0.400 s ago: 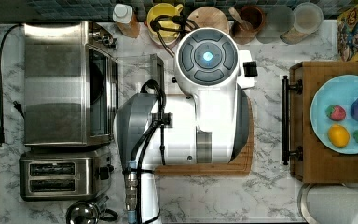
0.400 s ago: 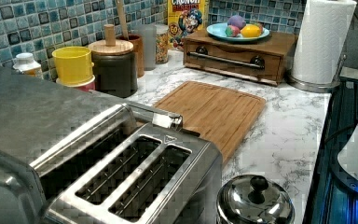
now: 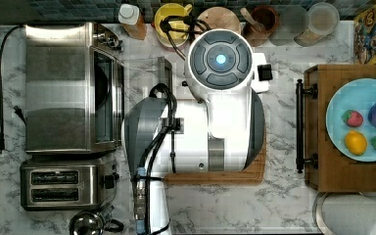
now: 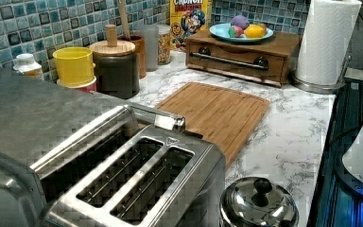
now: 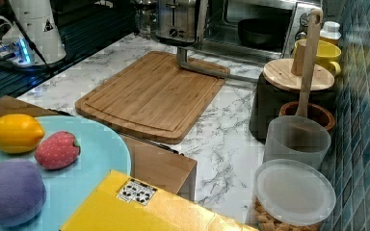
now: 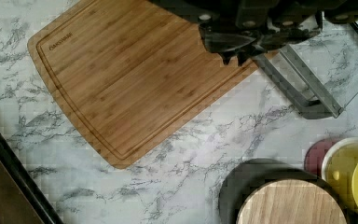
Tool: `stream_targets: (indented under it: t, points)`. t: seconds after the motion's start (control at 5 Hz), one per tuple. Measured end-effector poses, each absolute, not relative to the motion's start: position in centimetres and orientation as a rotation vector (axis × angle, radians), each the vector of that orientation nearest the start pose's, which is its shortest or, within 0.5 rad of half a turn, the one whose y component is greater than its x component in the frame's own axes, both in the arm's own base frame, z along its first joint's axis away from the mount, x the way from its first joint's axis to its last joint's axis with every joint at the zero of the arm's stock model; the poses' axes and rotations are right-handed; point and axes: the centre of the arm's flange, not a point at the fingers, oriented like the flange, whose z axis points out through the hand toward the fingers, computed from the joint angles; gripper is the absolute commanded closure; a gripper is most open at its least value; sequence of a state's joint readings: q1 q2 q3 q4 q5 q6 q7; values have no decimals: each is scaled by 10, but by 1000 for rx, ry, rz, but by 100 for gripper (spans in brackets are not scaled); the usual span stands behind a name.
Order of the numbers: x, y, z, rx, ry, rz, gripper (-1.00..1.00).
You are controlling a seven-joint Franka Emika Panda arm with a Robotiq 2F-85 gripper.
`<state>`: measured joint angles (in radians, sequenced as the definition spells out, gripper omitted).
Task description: Close the oven.
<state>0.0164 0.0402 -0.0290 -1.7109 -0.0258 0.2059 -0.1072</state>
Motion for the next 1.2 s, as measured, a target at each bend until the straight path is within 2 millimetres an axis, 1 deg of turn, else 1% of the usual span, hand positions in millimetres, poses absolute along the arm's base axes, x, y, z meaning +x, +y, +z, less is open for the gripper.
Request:
stream_targets:
  t: [0.2, 0.4, 0.6, 0.8, 1.0, 1.2]
  points:
    - [573, -13, 552, -2986, 959, -56, 100]
    - [558, -11, 540, -2943, 779, -30, 100]
    - [544, -10, 515, -2901, 630, -31, 100]
    - [533, -9, 483, -2880, 468, -71, 100]
    - [526, -11, 443, -2826, 335, -45, 100]
    - [520, -15, 398, -2716, 197, 34, 100]
